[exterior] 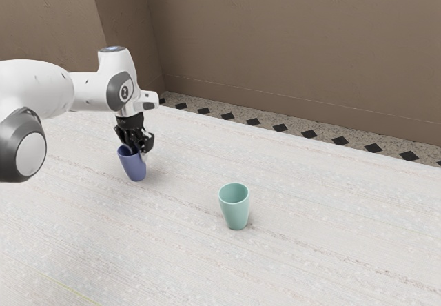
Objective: Place the left cup onto the right cup
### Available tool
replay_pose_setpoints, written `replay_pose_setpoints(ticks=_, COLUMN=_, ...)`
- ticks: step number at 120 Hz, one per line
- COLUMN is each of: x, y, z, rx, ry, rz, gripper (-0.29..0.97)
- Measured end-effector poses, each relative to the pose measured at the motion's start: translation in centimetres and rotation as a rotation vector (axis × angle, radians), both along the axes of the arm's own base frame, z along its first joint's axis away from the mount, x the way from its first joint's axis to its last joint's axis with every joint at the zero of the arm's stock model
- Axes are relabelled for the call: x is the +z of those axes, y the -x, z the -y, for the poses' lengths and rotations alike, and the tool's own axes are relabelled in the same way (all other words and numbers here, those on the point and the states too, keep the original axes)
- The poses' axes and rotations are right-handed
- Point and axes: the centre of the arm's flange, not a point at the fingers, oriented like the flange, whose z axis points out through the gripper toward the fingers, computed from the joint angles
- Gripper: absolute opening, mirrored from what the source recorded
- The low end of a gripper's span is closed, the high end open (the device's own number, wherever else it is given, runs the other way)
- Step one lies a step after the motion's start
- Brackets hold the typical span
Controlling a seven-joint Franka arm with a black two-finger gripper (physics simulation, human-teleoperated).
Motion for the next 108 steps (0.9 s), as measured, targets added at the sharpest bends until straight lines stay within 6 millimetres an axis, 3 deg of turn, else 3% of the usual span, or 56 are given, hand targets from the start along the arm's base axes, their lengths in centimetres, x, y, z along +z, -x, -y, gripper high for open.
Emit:
replay_pose_setpoints(ticks=24, x=0.2, y=-0.1, z=0.0, rx=0.000, ry=-0.001, rz=0.012, gripper=-0.04)
replay_pose_setpoints(ticks=69, x=0.5, y=-0.1, z=0.0, rx=-0.004, ry=-0.005, rz=0.020, gripper=-0.09)
replay_pose_setpoints(ticks=108, x=4.2, y=0.1, z=0.7, rx=-0.023, ry=-0.005, rz=0.052, gripper=-0.09)
